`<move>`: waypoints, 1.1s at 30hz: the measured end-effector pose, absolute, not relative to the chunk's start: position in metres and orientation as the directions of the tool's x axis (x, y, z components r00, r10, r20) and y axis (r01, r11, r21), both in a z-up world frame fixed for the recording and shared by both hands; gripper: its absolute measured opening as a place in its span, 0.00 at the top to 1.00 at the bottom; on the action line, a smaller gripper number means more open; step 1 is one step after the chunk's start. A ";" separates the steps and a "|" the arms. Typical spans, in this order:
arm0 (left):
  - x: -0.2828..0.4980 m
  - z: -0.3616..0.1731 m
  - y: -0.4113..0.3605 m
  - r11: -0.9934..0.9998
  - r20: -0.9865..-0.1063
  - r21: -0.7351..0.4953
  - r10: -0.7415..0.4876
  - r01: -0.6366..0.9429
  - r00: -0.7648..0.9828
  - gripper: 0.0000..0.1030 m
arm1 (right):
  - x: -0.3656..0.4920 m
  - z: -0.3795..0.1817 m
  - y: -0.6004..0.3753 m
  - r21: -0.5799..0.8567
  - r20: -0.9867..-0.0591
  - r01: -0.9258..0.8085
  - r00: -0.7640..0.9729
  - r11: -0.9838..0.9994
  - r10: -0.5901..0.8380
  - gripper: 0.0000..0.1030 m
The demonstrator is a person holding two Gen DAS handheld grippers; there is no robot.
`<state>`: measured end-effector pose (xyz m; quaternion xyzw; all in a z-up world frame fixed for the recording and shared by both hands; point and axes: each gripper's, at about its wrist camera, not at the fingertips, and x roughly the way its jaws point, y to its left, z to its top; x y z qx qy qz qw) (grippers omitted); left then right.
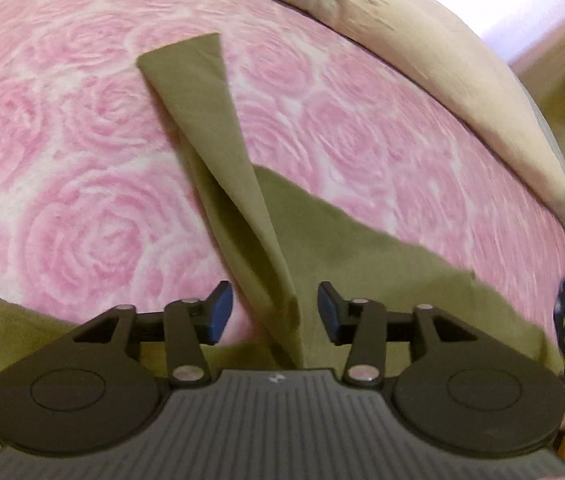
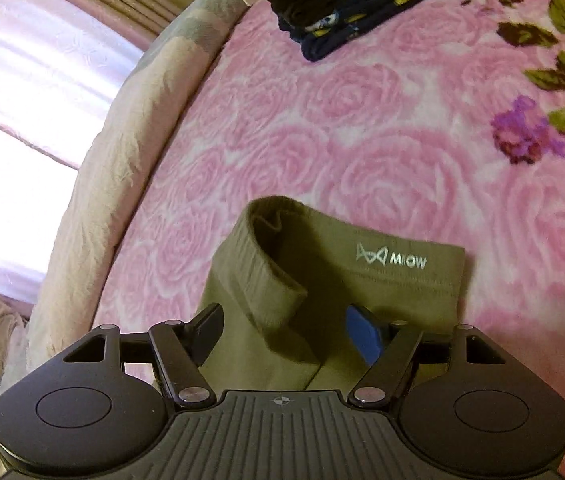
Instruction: Fold clothes
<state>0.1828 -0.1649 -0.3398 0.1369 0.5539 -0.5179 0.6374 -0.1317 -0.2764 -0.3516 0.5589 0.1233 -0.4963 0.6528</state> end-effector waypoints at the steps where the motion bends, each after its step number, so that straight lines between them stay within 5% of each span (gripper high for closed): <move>1: 0.186 -0.342 -0.171 0.453 -0.852 -0.400 -0.504 0.797 -0.141 0.54 | -0.134 -0.352 -0.279 0.605 -0.716 0.788 0.479 -0.111 -0.508 0.30; 5: 0.193 -0.350 -0.195 0.495 -0.865 -0.386 -0.488 0.778 -0.118 0.53 | -0.142 -0.354 -0.283 0.614 -0.713 0.782 0.492 -0.107 -0.499 0.30; 7: 0.194 -0.354 -0.206 0.500 -0.870 -0.376 -0.481 0.780 -0.111 0.58 | -0.143 -0.356 -0.288 0.618 -0.713 0.779 0.501 -0.103 -0.490 0.48; 8: 0.195 -0.355 -0.209 0.495 -0.867 -0.383 -0.483 0.780 -0.119 0.73 | -0.143 -0.358 -0.292 0.622 -0.717 0.776 0.511 -0.105 -0.474 0.55; 9: 0.196 -0.356 -0.210 0.487 -0.862 -0.394 -0.490 0.780 -0.129 1.00 | -0.144 -0.359 -0.295 0.628 -0.718 0.770 0.522 -0.107 -0.460 0.70; 10: 0.197 -0.353 -0.207 0.484 -0.858 -0.392 -0.499 0.783 -0.121 0.99 | -0.146 -0.358 -0.297 0.630 -0.721 0.769 0.527 -0.108 -0.450 0.80; 15: 0.204 -0.312 -0.152 0.450 -0.769 -0.387 -0.639 0.804 -0.012 1.00 | -0.167 -0.336 -0.303 0.635 -0.689 0.769 0.523 -0.071 -0.502 0.91; 19: 0.215 -0.295 -0.076 0.495 -0.747 -0.389 -0.663 0.777 0.049 1.00 | -0.193 -0.324 -0.303 0.639 -0.686 0.766 0.531 -0.064 -0.497 0.92; 24: 0.200 -0.319 -0.020 0.506 -0.823 -0.273 -0.563 0.818 0.074 1.00 | -0.209 -0.335 -0.299 0.559 -0.762 0.826 0.477 -0.073 -0.439 0.92; 33: 0.187 -0.316 -0.016 0.483 -0.774 -0.251 -0.621 0.839 0.127 1.00 | -0.209 -0.334 -0.301 0.554 -0.748 0.833 0.494 -0.008 -0.443 0.92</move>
